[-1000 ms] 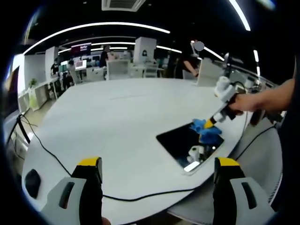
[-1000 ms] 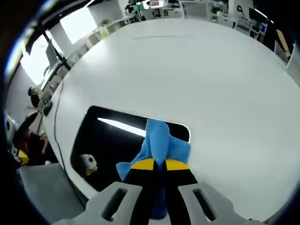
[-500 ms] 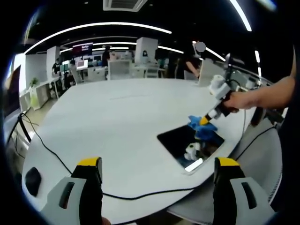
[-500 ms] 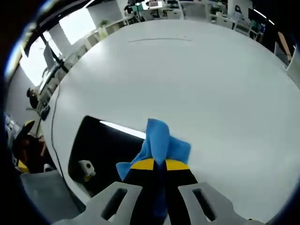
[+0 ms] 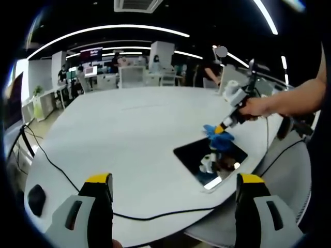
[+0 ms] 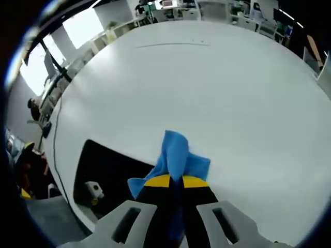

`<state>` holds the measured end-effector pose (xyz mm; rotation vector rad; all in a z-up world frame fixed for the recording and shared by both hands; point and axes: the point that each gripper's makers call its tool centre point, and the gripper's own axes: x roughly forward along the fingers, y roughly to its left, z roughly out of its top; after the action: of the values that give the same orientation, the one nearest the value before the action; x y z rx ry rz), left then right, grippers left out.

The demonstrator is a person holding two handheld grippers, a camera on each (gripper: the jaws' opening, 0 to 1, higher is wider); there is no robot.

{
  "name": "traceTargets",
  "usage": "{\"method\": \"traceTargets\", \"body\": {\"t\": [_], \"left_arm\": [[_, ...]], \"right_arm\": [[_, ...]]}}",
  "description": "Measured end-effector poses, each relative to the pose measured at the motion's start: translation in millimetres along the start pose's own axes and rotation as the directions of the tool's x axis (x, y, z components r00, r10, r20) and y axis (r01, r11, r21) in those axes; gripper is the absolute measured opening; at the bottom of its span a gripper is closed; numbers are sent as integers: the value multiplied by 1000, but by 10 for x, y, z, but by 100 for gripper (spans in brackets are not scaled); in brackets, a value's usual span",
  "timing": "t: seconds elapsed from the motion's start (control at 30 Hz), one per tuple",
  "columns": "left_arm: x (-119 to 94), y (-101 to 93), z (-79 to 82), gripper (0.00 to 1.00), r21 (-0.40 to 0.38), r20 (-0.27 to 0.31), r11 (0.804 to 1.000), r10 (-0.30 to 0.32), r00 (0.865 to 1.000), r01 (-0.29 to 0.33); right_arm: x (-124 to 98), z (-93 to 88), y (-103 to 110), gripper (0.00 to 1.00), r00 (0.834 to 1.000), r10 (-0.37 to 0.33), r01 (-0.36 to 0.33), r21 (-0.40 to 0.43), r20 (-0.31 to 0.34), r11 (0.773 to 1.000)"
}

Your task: Wipe the mirror surface with the cleaning cloth until all visible marks leave the cleaned area.

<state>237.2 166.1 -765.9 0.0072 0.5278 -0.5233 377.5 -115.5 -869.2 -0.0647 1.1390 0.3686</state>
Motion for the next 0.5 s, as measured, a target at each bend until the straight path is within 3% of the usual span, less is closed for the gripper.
{"method": "traceTargets", "body": {"t": [0.33,0.5], "left_arm": [[54,-69,34,100,11,-6,1000,-22,1000,22],[89,-82,30,100,7,-6,1000,-28,1000,28]], "right_arm": [[4,-7,2,1,998,19,-18,24,-60,1000],[7,-9,2,1,1000,-12,11,-40,-16,999]]}}
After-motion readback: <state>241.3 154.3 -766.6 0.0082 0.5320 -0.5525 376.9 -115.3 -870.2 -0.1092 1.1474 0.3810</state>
